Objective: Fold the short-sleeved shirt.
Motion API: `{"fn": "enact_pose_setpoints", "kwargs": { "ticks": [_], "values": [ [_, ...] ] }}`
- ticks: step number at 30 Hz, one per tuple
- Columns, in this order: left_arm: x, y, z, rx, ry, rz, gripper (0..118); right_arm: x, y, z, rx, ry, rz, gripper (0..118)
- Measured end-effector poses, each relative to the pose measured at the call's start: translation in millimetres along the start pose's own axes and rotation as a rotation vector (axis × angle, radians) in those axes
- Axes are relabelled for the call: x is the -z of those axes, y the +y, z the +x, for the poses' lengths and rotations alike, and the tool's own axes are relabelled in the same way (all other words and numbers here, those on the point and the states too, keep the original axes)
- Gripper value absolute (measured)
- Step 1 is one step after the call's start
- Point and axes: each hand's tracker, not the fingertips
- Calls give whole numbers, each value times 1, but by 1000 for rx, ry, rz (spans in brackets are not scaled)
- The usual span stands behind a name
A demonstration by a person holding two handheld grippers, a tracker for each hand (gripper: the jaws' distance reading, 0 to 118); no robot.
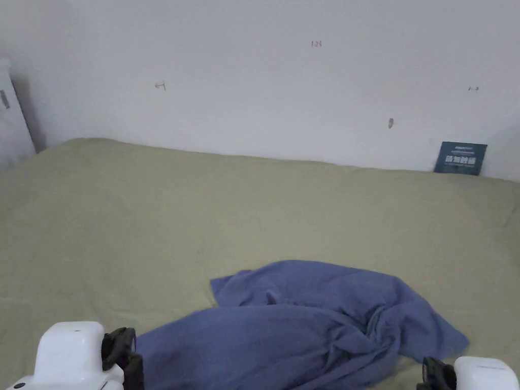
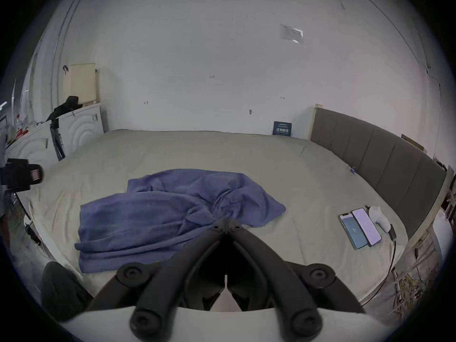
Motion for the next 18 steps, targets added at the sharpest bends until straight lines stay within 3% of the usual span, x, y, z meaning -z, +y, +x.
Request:
{"fn": "enact_pose_setpoints", "kwargs": {
  "ticks": [9, 18],
  "values": [
    [31, 12, -43, -66, 36, -83, 6, 2, 6, -33, 0, 37, 8, 0],
    [184, 6, -52, -22, 11, -399, 9, 32, 0, -38, -1, 49, -55, 0]
  ]
}}
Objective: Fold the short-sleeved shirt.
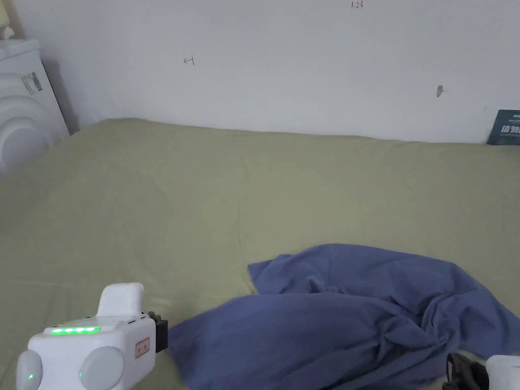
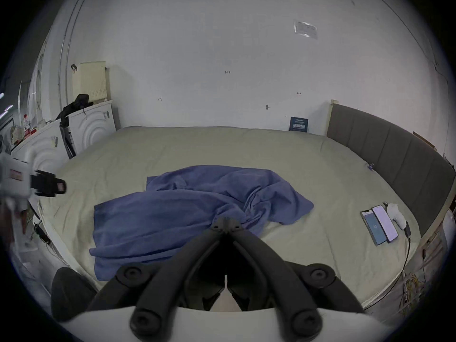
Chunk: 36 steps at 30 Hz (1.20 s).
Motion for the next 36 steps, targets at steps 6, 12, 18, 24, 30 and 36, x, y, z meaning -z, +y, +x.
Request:
{"fn": "enact_pose_setpoints", "kwargs": {
  "ticks": [6, 12, 18, 24, 30, 36],
  "values": [
    [95, 4, -6, 101, 69, -177, 118, 23, -6, 14, 17, -35, -48, 0],
    [109, 6, -8, 89, 88, -222, 100, 34, -14, 30, 20, -72, -94, 0],
    [78, 3, 3, 149, -4, -157, 10, 51, -17, 59, 29, -104, -133, 0],
    [76, -1, 8, 145, -35, -164, 3, 105, 10, 121, 44, -173, -179, 0],
    [86, -2, 4, 102, -54, -177, 3, 193, 34, 181, 51, -213, -288, 0],
    [83, 0, 9, 139, -42, -187, 3, 263, 23, 208, 110, -207, -497, 111]
  ]
}}
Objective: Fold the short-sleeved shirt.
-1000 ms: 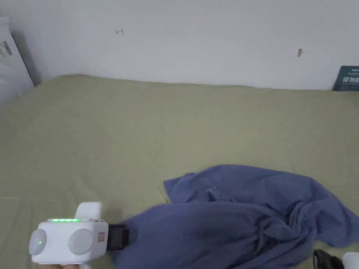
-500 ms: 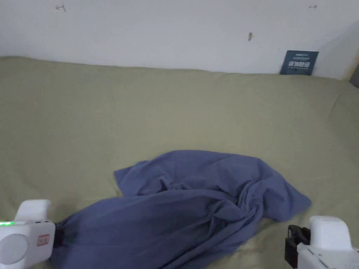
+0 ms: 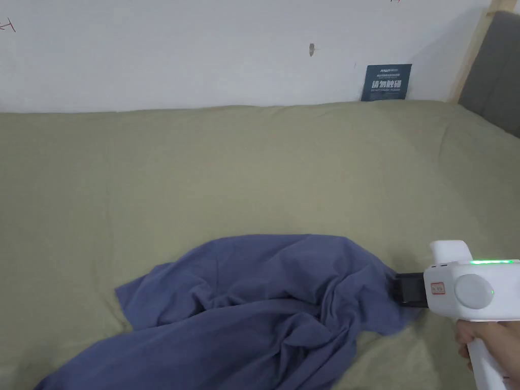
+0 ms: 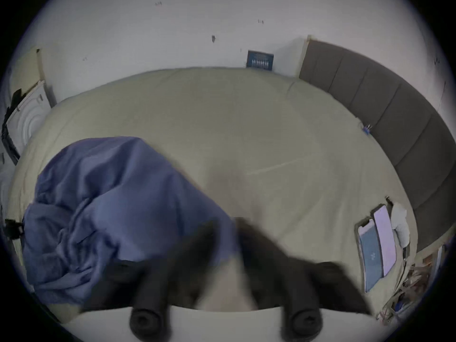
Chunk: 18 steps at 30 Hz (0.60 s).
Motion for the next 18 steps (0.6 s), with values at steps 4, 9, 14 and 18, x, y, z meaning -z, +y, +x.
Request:
{"fn": "enact_pose_setpoints", "kwargs": {
  "ticks": [4, 9, 14, 18],
  "values": [
    [0, 1, 4, -2, 2, -6, 3, 18, -1, -5, -39, -20, -45, 107],
    [3, 7, 2, -5, -1, -14, 3, 9, 1, -5, -22, -13, -77, 106],
    [-19, 14, -7, -47, 0, 20, 3, -44, 4, -8, -22, -1, 71, 3],
    [-68, 31, -21, -106, -18, 127, 3, -102, 14, 0, -63, 50, 115, 3]
  ]
}}
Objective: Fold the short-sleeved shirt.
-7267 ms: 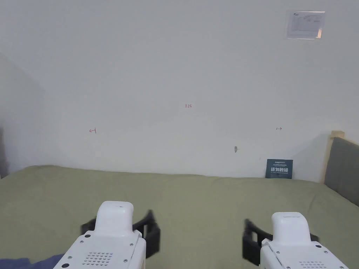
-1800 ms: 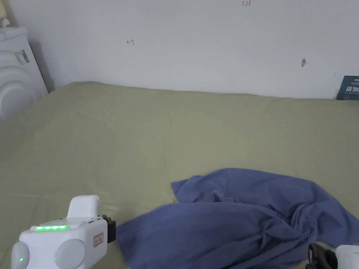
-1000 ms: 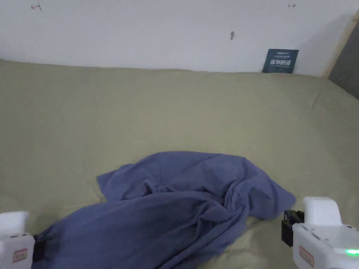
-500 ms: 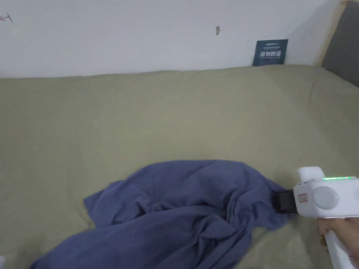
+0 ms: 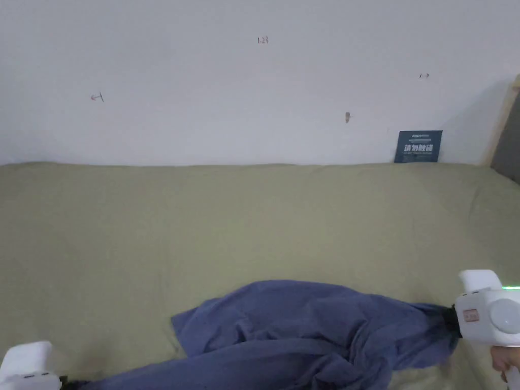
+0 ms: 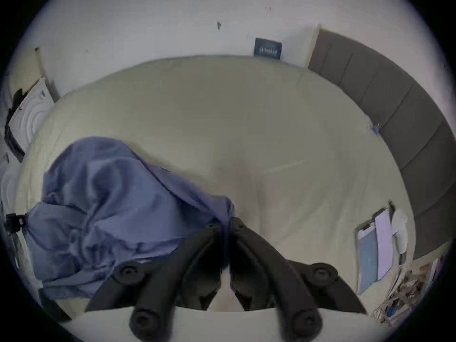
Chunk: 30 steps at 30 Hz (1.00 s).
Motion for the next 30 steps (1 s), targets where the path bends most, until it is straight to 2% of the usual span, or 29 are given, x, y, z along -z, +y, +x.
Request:
{"fn": "enact_pose_setpoints", "kwargs": {
  "ticks": [3, 6, 8, 10, 13, 15, 20, 30],
  "values": [
    [-42, 23, -5, 39, 34, 111, 3, -50, 16, 11, -26, -34, 93, 3],
    [-86, 48, -5, 42, 60, 204, 3, -96, 33, 25, 13, 13, 163, 3],
    [-110, 67, -6, 60, 97, 262, 3, -127, 39, 23, -1, -6, 223, 3],
    [-132, 89, -9, 59, 117, 307, 3, -149, 48, 23, -9, -38, 277, 3],
    [-155, 124, -11, 24, 122, 330, 3, -168, 67, 29, 26, -23, 297, 3],
    [-168, 143, -5, 52, 161, 363, 2, -182, 81, 25, 20, -38, 318, 3],
    [-178, 189, 18, 163, 298, 414, 2, -206, 129, 20, 3, -66, 397, 3],
    [-146, 289, 58, 157, 341, 489, 2, -181, 241, 14, 18, -154, 470, 3]
  ]
}}
